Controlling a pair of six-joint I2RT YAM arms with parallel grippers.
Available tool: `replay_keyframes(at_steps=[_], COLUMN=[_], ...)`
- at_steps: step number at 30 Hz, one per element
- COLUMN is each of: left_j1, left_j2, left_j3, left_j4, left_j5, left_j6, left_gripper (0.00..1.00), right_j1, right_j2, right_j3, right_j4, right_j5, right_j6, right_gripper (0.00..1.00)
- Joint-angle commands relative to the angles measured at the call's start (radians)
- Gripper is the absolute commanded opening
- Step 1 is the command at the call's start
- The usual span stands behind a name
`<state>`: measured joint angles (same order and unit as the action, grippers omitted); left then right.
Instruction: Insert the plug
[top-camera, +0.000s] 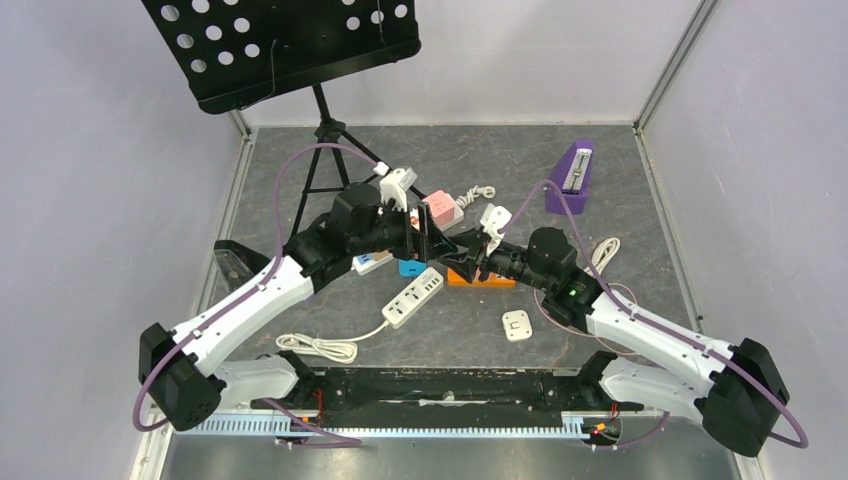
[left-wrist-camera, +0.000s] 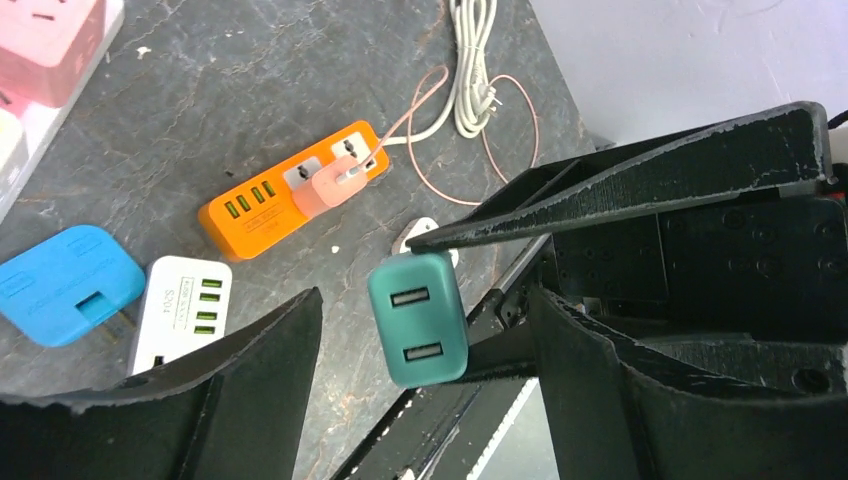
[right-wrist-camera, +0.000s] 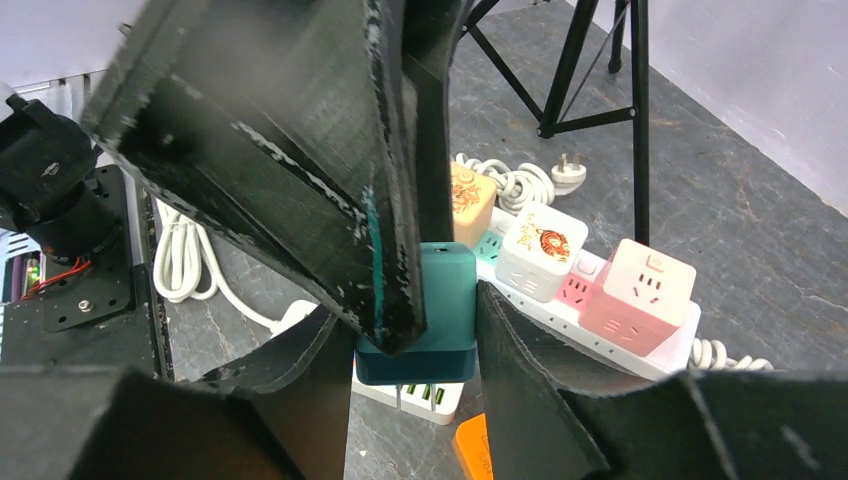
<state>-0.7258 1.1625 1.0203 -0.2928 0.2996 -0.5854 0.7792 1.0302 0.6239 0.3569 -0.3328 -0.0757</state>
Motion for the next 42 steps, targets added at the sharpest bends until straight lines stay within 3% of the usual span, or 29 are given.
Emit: replay_keyframes(at_steps=[1, 7, 11, 14, 17, 19, 24, 33, 37, 42], left_j1=[0.002, 0.002, 0.002, 0.002, 0.002, 0.002, 0.001, -0.008, -0.083, -0.186], left_j2=[0.027, 0.013, 0.019, 0.025, 0.02, 0.011, 0.015, 0.135, 0.226, 0.356], left_j3=[0.014, 0.009, 0.011, 0.016, 0.023, 0.026, 0.023, 0.089, 0.15, 0.261], left_j4=[0.058, 0.061, 0.057, 0.056, 0.052, 0.05, 0.105, 0.16, 0.133, 0.071], left_j5=[0.132, 0.131, 0.151, 0.178, 0.161, 0.124, 0.106, 0.274, 0.346, 0.31], left_j6=[-0.006, 0.016, 0.039, 0.073, 0.156, 0.223, 0.376, 0.661, 0.779, 0.884], left_gripper=[0.77, 0.49, 0.23, 0.03, 0.02, 0.02, 0.02, 0.02, 0.02, 0.02], right_j1=[0.002, 0.003, 0.003, 0.003, 0.003, 0.002, 0.003, 0.001, 0.001, 0.001], right_j2=[-0.028, -0.021, -0.018, -0.015, -0.021, -0.042, -0.12, -0.283, -0.342, -0.428], right_j3=[0.008, 0.022, 0.033, 0.054, 0.084, 0.099, 0.153, 0.235, 0.277, 0.299], right_j4=[0.064, 0.046, 0.023, -0.012, -0.086, -0.147, -0.352, -0.715, -0.832, -0.87], right_j5=[-0.003, 0.005, 0.023, 0.039, 0.102, 0.172, 0.345, 0.85, 1.051, 1.172], right_j6=[-0.001, 0.0, 0.011, 0.027, 0.035, 0.045, 0.145, 0.355, 0.441, 0.5], right_gripper=[0.29, 0.29, 0.31, 0.41, 0.74, 0.82, 0.82, 0.8, 0.8, 0.8])
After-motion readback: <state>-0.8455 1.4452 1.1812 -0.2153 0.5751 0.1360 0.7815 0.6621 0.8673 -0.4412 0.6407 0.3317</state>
